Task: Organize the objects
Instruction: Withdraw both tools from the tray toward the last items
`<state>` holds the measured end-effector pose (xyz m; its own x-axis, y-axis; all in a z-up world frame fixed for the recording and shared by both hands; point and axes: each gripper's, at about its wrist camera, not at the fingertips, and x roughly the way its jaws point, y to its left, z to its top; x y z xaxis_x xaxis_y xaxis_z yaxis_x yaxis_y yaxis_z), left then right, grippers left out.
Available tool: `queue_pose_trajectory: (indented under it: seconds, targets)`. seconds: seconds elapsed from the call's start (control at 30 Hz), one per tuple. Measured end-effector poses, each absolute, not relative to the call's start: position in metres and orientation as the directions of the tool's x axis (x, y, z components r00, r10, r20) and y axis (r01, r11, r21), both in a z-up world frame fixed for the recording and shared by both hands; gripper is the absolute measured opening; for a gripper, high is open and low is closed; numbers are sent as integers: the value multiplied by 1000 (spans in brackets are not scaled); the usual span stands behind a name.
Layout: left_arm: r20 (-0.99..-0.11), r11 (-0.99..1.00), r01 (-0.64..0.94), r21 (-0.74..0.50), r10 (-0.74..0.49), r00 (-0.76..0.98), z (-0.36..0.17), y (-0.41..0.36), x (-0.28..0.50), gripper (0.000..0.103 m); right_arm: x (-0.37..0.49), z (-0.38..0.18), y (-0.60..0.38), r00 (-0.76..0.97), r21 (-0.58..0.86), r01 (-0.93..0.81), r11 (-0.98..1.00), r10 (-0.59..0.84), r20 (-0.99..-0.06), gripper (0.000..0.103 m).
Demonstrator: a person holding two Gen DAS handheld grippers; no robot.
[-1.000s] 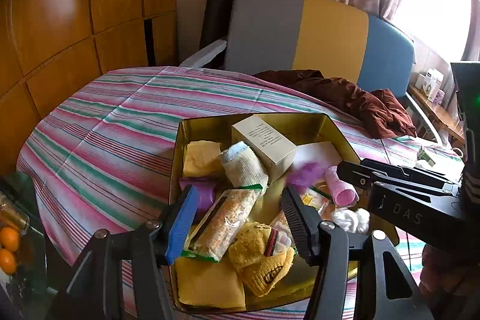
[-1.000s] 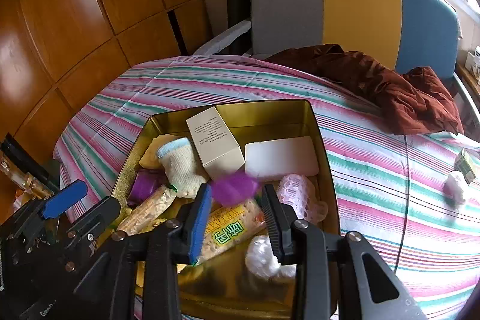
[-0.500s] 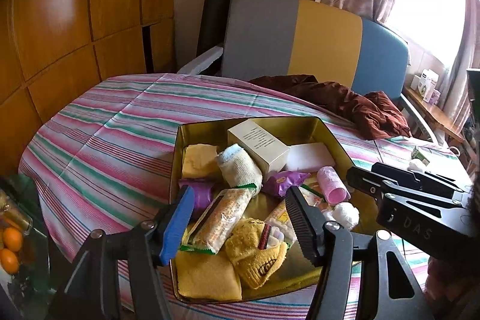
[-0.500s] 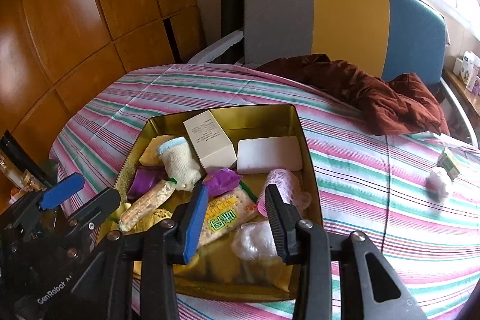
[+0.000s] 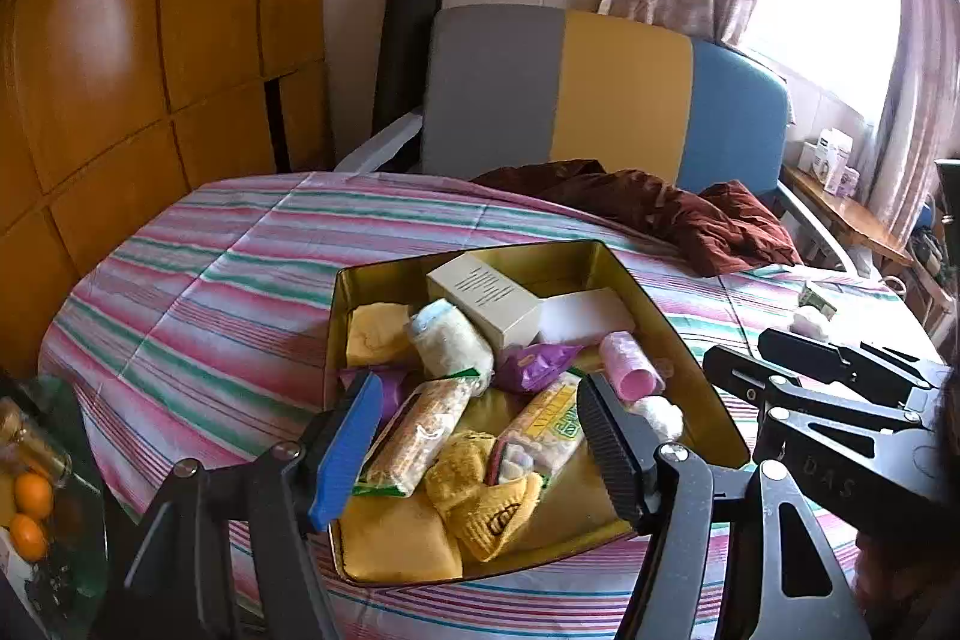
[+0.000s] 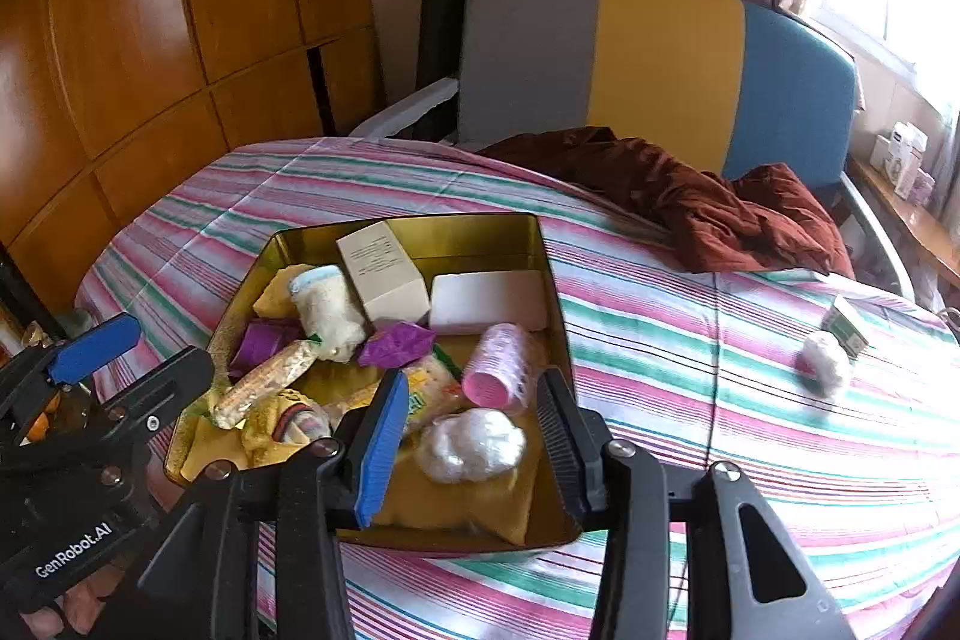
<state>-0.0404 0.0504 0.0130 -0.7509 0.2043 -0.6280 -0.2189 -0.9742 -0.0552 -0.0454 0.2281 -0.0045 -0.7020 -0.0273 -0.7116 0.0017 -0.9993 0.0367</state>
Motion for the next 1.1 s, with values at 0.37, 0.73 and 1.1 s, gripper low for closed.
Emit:
queue_pose_trajectory:
  seconds: [0.37, 0.73, 1.1]
  targets:
    - [-611, -945, -326, -17, 268, -745, 25, 86, -33, 70, -33, 2, 273, -704, 37, -92, -995, 39, -709, 45]
    - [-632, -875, -483, 24, 361, -686, 28, 159, -39, 71, -22, -1, 361, -673, 53, -208, -977, 104, -732, 46]
    - [-712, -765, -644, -2, 453, -536, 11, 271, -58, 71, 1, -25, 509, -546, 64, -451, -890, 218, -809, 50]
